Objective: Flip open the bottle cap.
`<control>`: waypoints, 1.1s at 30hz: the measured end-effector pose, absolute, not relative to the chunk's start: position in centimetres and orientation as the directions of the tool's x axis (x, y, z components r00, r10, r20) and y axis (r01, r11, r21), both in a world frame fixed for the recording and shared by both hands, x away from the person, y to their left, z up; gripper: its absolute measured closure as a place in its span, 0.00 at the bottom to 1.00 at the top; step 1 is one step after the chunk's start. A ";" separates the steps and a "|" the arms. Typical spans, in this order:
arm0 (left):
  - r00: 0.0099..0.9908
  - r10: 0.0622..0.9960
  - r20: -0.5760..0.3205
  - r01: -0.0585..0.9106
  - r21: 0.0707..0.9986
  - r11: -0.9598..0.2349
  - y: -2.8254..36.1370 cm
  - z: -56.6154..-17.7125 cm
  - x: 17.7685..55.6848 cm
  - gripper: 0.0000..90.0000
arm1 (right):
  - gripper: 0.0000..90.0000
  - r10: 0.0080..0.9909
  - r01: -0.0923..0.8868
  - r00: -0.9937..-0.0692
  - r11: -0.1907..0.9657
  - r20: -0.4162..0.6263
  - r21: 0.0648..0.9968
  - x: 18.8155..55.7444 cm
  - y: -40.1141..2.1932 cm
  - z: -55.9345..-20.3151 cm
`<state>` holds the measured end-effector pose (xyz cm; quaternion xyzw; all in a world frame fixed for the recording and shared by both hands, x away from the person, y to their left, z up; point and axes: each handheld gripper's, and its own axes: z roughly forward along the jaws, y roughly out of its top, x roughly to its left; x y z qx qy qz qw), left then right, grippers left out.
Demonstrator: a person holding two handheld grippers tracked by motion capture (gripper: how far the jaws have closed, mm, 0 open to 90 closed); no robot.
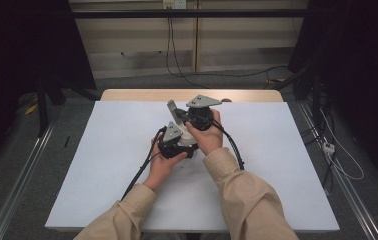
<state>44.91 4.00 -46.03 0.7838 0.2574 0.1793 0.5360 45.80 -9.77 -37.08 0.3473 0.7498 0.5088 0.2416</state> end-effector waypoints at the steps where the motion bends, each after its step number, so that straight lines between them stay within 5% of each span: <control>1: 0.803 0.596 0.005 0.212 0.933 -0.292 4.0 -46.0 44.9 0.21 | 1.00 0.767 0.275 -0.642 0.241 -0.009 0.931 45.8 -9.8 -37.1; 33: 0.796 0.606 0.003 0.218 0.931 -0.292 3.9 -46.0 44.8 0.21 | 1.00 0.759 0.283 -0.651 0.256 -0.011 0.924 46.4 -9.1 -37.6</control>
